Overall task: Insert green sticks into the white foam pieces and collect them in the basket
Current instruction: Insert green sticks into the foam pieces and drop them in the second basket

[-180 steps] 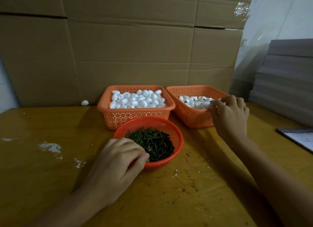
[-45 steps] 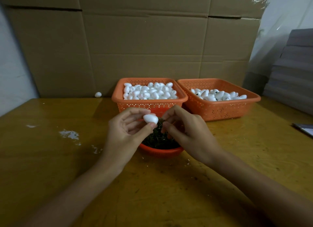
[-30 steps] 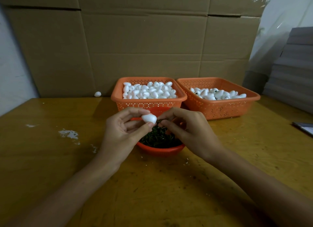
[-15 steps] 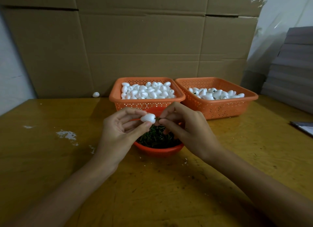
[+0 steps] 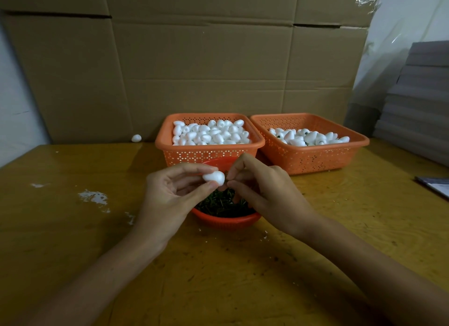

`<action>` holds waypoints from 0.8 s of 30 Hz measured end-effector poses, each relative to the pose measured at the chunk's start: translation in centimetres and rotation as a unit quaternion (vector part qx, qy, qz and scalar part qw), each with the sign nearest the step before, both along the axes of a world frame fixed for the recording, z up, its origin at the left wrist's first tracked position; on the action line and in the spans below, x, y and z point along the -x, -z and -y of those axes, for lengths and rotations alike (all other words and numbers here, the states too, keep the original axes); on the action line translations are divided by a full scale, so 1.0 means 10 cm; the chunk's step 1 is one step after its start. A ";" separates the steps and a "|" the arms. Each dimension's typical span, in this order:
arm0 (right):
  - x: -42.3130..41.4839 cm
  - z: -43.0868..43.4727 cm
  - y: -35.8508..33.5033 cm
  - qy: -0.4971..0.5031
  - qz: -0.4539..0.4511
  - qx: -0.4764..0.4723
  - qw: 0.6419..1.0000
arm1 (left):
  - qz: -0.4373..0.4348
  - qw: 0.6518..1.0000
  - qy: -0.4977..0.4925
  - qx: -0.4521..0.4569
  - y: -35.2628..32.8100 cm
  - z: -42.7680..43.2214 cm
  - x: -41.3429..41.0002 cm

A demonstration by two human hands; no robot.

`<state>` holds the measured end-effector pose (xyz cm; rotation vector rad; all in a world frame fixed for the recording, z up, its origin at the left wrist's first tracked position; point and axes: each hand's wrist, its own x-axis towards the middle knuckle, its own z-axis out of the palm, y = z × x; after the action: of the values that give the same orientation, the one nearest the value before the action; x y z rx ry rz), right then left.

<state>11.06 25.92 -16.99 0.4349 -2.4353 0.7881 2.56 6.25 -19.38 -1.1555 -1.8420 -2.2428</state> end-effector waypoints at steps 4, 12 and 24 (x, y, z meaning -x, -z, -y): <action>0.01 0.00 0.02 -0.012 0.008 0.026 1.000 | -0.010 1.000 0.001 0.004 0.00 0.00 0.00; 0.02 -0.02 0.04 -0.020 0.013 0.018 1.000 | -0.041 0.999 0.025 0.016 -0.05 -0.02 -0.07; 0.01 -0.02 0.02 -0.016 0.047 -0.007 0.999 | -0.114 0.992 0.010 0.053 -0.04 -0.03 -0.10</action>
<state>11.00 26.14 -17.20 0.4540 -2.5281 0.8223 3.60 6.58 -18.96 -1.3880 -1.8843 -1.9458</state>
